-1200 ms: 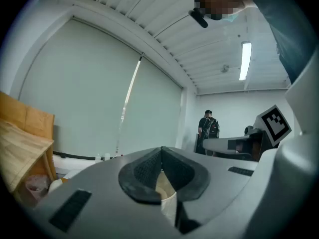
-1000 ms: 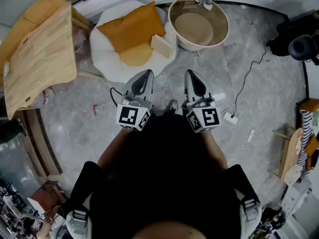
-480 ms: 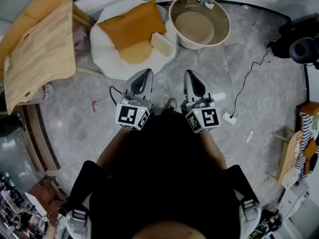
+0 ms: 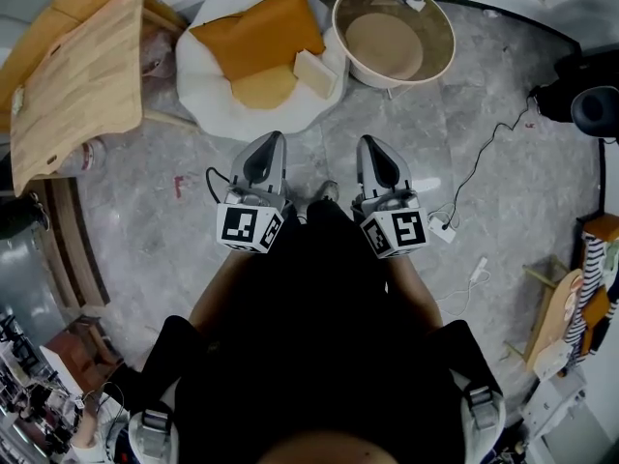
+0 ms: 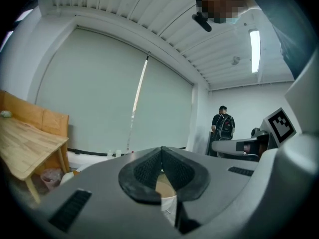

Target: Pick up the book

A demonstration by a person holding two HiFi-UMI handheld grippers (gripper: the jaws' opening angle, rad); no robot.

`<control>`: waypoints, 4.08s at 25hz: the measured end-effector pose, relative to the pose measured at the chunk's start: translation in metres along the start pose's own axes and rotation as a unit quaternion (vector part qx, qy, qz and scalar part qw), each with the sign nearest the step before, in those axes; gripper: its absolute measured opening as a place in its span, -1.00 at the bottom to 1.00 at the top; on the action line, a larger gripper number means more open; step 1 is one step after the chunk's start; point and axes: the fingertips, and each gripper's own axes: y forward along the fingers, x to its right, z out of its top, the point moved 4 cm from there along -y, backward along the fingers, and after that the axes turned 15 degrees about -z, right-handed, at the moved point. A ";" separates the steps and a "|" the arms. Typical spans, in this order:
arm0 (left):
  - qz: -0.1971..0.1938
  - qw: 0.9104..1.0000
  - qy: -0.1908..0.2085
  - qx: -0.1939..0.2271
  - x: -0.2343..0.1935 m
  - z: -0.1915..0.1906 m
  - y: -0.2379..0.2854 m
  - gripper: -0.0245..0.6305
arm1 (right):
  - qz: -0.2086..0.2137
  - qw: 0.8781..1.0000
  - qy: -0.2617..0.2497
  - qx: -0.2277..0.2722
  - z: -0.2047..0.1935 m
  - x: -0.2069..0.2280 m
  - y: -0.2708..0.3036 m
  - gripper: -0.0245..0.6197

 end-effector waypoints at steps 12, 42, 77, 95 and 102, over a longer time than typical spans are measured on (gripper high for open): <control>0.015 1.000 0.001 -0.010 -0.007 -0.004 0.015 -0.90 | 0.007 1.000 -0.008 -0.012 -0.009 0.016 0.025 -0.91; -0.076 0.997 -0.015 -0.015 -0.199 0.015 0.109 -0.90 | -0.082 0.996 -0.025 0.004 0.000 -0.027 0.204 -0.91; -0.021 0.989 -0.112 -0.092 -0.235 -0.112 0.257 -0.90 | -0.061 0.989 0.009 -0.134 -0.140 0.099 0.362 -0.91; 0.006 0.978 -0.171 -0.123 -0.276 -0.238 0.274 -0.90 | -0.070 0.974 0.004 -0.214 -0.299 0.133 0.400 -0.91; 0.013 0.974 -0.185 -0.129 -0.288 -0.281 0.279 -0.90 | -0.063 0.969 -0.003 -0.237 -0.356 0.151 0.412 -0.83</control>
